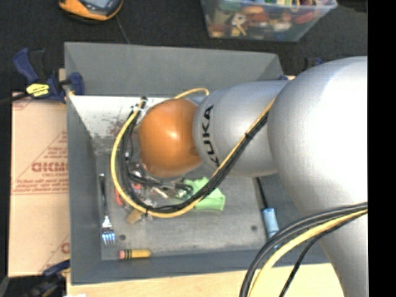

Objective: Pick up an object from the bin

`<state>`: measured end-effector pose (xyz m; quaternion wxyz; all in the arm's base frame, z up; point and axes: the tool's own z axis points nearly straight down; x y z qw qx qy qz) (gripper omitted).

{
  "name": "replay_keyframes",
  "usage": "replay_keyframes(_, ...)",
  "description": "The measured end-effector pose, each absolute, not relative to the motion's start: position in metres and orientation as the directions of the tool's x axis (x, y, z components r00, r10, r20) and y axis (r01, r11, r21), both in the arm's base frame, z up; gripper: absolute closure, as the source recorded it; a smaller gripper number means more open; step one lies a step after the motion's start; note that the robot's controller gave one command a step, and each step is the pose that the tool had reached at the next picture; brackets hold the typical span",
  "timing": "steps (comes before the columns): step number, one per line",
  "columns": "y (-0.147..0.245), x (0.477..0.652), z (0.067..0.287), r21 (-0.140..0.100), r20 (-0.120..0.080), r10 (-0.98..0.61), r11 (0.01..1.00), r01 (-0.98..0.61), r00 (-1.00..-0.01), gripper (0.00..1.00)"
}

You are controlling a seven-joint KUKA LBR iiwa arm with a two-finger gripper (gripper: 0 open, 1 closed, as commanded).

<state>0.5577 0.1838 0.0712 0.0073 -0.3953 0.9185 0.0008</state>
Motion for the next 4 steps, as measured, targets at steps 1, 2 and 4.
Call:
replay_keyframes(1, 0.184, 0.558, 0.082, -0.004, -0.015, -0.724, 0.689, -0.724, -0.689, 1.0)
replay_keyframes(2, 0.183, 0.556, 0.116, 0.0, -0.008, -0.724, 0.69, -0.724, -0.69, 1.0)
replay_keyframes(4, 0.184, 0.559, 0.178, -0.007, -0.019, -0.722, 0.692, -0.722, -0.691, 1.0)
